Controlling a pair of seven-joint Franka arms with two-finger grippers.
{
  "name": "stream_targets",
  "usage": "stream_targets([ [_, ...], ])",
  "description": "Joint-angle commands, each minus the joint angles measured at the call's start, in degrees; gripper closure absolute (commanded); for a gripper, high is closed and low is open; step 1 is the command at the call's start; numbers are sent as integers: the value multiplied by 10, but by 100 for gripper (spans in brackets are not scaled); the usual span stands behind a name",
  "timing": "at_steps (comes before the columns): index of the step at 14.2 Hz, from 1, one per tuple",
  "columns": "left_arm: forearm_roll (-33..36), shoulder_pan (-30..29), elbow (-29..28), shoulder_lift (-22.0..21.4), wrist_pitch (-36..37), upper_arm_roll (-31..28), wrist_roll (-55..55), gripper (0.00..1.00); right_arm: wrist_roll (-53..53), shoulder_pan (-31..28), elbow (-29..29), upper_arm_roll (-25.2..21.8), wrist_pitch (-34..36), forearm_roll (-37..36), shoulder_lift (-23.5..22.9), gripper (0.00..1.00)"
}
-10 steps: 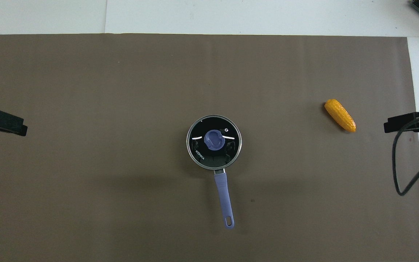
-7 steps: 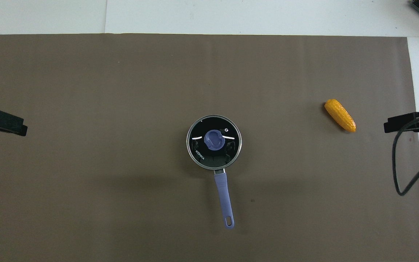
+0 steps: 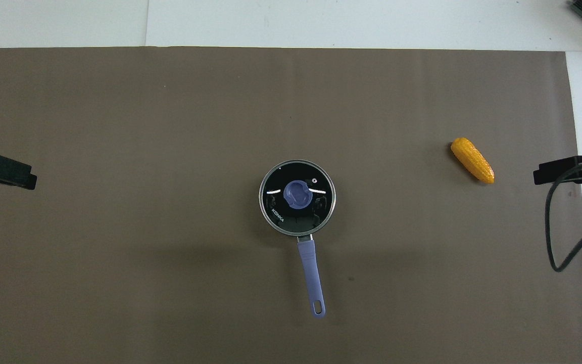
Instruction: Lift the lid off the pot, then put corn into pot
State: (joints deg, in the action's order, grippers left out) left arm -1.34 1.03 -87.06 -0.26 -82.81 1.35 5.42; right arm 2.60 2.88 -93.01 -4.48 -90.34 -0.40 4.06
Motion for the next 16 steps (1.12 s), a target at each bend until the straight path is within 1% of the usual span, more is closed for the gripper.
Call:
stream_targets([
  [1, 4, 4, -7, -10, 5, -1, 1, 0, 5, -6, -9, 3, 0, 5, 8, 0],
  [3, 3, 5, -9, -11, 5, -1, 4, 0, 7, -9, -2, 2, 6, 6, 6, 0],
  [5, 3, 29, -10, -13, 4, -1, 3, 0, 11, -16, 0, 0, 13, 4, 7, 0],
  [7, 3, 41, -15, -12, -2, -1, -1, 0, 10, -15, -1, 0, 26, 1, 10, 0],
  [8, 4, 50, -21, -12, -3, -1, -4, 0, 19, -16, -3, 1, 20, 0, 11, 0],
  [11, 3, 89, -37, -9, -25, -1, -69, 0, 48, -17, -18, 1, -20, 4, -1, 0],
  [12, 3, 105, -51, -10, -44, -1, -93, 0, 67, -17, -32, 1, -38, 4, -13, 0],
  [14, 3, 133, -69, -8, -72, 0, -142, 0, 116, -23, -67, 0, -106, 8, -41, 0],
  [15, 3, 146, -73, -5, -84, 0, -163, 0, 146, -33, -74, 0, -133, 9, -54, 0],
  [16, 3, 157, -77, -4, -102, 1, -187, 0, 172, -39, -74, 1, -155, 12, -77, 0],
])
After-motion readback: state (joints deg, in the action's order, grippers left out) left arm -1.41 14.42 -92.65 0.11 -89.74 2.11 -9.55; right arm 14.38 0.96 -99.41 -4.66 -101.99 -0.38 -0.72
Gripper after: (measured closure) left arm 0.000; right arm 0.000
